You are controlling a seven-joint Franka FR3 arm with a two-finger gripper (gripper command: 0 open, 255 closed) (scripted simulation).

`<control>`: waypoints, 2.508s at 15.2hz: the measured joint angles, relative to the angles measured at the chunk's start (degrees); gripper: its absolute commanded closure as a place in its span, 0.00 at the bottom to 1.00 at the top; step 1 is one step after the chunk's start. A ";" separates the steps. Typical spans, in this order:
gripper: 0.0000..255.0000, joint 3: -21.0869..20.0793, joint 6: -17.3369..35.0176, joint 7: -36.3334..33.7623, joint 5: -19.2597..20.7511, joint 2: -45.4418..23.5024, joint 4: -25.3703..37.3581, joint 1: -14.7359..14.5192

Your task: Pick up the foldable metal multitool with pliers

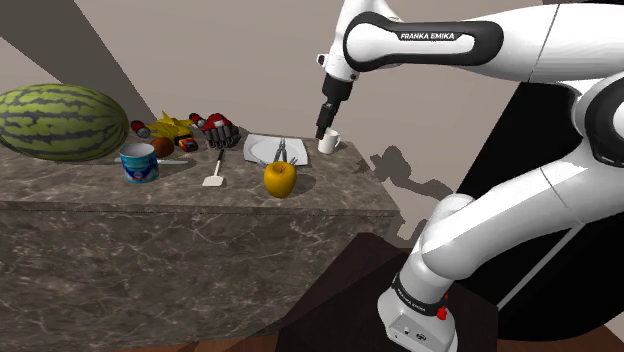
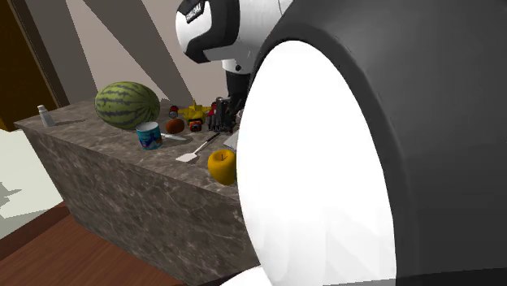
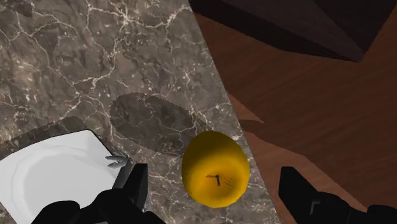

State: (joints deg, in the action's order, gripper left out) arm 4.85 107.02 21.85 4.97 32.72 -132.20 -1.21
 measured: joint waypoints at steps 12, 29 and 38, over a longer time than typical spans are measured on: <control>0.00 8.78 11.01 20.41 -4.06 -26.52 13.01 -1.08; 1.00 9.44 16.65 32.84 -10.80 -46.45 24.59 0.48; 1.00 9.42 16.73 32.87 -10.83 -46.46 24.55 0.48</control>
State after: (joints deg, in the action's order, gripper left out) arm 14.27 123.75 54.72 -5.86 -13.75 -107.65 -0.74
